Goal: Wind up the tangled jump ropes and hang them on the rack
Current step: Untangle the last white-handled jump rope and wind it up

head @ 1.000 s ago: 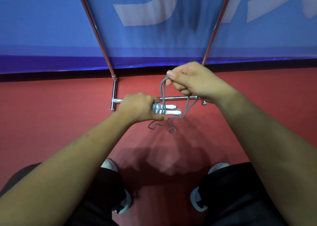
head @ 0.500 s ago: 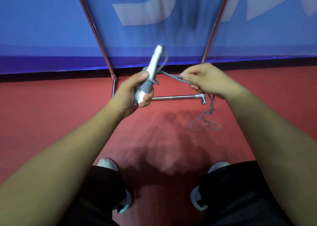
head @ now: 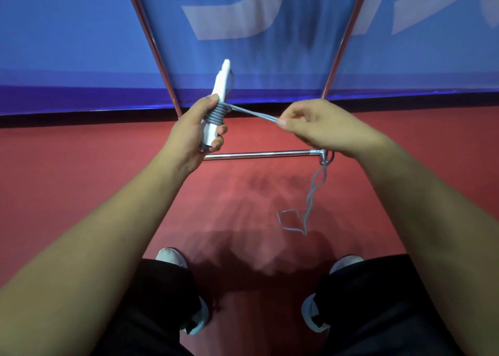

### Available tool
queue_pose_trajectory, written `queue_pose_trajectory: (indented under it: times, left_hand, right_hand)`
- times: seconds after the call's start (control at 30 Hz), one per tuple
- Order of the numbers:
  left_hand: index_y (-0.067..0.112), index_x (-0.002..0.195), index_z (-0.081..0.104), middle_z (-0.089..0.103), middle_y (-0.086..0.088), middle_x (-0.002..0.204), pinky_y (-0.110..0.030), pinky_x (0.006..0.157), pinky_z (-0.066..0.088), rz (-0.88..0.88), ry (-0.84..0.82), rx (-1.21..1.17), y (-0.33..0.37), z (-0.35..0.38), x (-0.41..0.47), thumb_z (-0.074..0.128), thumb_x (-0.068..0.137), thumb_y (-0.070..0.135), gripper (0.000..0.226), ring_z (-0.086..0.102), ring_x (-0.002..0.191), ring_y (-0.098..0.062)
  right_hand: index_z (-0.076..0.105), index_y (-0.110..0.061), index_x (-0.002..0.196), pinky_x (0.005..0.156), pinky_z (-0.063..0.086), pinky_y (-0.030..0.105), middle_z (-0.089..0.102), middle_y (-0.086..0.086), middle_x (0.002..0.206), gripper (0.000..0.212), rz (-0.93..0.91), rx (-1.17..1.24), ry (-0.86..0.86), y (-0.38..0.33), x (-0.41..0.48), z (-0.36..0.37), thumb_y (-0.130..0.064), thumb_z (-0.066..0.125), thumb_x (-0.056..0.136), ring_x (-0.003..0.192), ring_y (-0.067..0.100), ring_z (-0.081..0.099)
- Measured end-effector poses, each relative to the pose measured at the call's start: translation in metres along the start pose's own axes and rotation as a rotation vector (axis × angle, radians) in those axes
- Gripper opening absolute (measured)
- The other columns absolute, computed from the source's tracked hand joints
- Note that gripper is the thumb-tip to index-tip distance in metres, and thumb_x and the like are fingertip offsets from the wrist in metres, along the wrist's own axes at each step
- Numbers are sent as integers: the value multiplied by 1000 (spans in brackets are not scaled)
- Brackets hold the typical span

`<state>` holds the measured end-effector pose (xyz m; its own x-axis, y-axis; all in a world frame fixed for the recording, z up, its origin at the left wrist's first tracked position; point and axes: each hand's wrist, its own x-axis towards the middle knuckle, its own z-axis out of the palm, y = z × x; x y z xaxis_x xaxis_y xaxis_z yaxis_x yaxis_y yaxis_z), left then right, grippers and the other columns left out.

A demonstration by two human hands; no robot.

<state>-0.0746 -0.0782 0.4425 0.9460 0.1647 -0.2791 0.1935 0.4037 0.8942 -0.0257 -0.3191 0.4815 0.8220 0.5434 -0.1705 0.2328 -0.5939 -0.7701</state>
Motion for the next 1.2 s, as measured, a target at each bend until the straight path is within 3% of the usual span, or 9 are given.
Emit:
queue_pose_trajectory:
  times: [0.17,0.4,0.53,0.6,0.7,0.8,0.97,1.07,1.2]
  left_hand:
    - [19,103,59,64,3,79,-21,42,36,15,25,192,2,-6,2,60,97,31,14,52,54,-13]
    - [28,103,67,67,0,69,-23,42,44,20,-148,1056,-17,-5,3,71,91,40,18,58,53,-21]
    - [35,122,63,68,6,86,-37,79,54,86,-341,1462,-21,1,-2,69,88,51,39,63,78,-25]
    - [42,119,62,63,15,84,-33,79,48,127,-420,1552,-18,8,-8,66,87,56,35,58,84,-19]
    - [45,96,65,56,14,65,-29,64,42,137,-556,1477,-19,17,-19,66,78,63,25,53,67,-12]
    - [39,83,67,48,13,62,-31,61,38,125,-624,1229,-23,22,-27,69,67,73,38,43,59,-10]
    - [20,79,66,56,3,64,-21,46,35,107,-600,743,-19,22,-30,69,79,47,27,43,51,-10]
    - [10,86,63,50,-7,64,-19,41,29,39,-543,415,-22,21,-24,60,84,41,31,39,47,-14]
    - [1,112,49,50,-4,59,-24,41,19,-21,-417,187,-20,22,-16,44,93,37,41,40,44,-13]
  right_hand:
    - [69,-23,83,47,29,14,43,-15,45,13,-62,-138,-28,-17,-8,2,-32,69,92,45,4,38]
    - [75,-14,83,43,25,15,43,-15,42,15,-112,-134,-49,-26,-8,6,-27,71,90,43,6,36]
    - [77,-15,84,49,33,15,58,-11,55,14,-115,-130,-40,-22,-5,9,-25,70,90,49,2,43]
    - [76,-18,81,54,37,16,62,-8,60,13,-108,-133,-15,-21,-4,9,-26,71,90,53,0,47]
    - [75,-21,80,56,38,14,64,-11,63,11,-105,-132,24,-20,0,10,-26,71,89,57,-2,49]
    - [74,-23,78,61,40,20,65,-9,64,13,-103,-96,83,-15,4,7,-28,71,90,59,-1,49]
    - [74,-13,76,46,30,17,44,-13,41,18,-5,5,65,4,6,1,-24,71,90,42,2,36]
    - [67,-15,66,44,30,23,49,-8,47,26,51,95,42,15,5,1,-21,70,90,43,7,37]
    - [72,-10,84,44,39,21,53,0,55,25,60,107,-68,15,2,0,-30,64,96,47,12,46]
